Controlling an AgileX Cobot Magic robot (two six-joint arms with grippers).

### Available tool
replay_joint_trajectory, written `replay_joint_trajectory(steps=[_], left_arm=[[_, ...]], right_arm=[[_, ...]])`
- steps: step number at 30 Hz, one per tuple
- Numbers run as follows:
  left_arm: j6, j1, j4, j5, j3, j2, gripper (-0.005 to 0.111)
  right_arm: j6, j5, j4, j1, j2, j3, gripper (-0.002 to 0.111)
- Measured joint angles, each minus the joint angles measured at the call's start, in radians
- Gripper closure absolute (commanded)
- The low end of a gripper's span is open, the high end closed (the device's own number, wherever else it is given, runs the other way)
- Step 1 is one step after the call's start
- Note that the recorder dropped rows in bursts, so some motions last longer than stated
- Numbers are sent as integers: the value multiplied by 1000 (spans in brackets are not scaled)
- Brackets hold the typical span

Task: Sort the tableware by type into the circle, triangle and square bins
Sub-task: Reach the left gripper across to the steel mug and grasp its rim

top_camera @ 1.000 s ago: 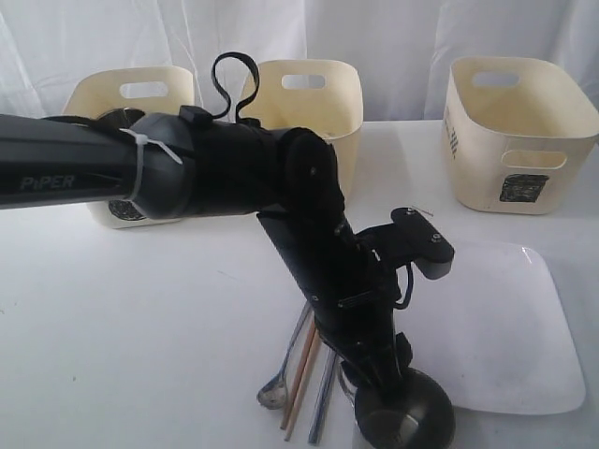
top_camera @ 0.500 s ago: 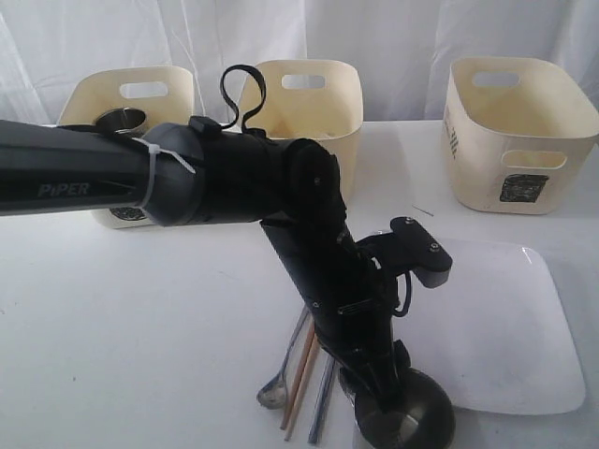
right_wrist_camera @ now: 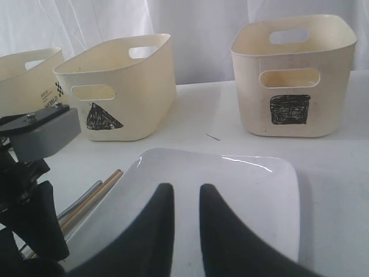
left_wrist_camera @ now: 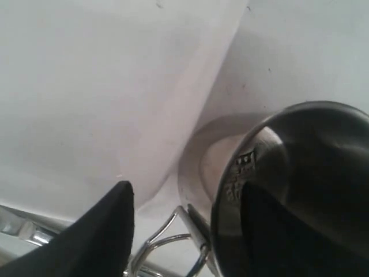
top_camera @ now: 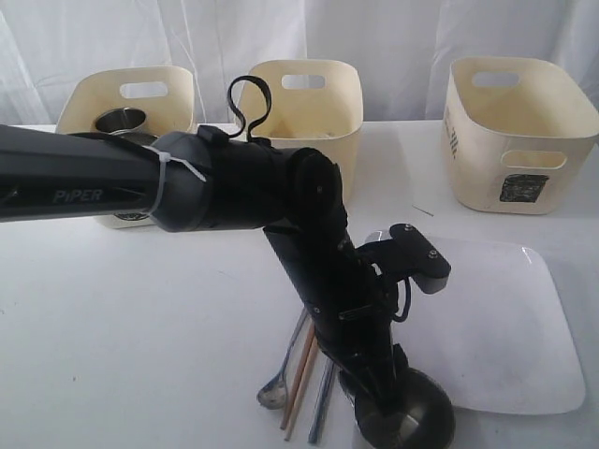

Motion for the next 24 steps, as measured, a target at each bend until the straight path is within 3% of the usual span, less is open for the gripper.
replay_joint_trajectory(steps=[8, 24], left_arm=[[14, 0, 25, -15, 0, 1, 107], [18, 0, 67, 50, 0, -127, 107]], right_arm=[[0, 0, 0, 0, 0, 0, 92], [2, 0, 0, 0, 0, 0, 92]])
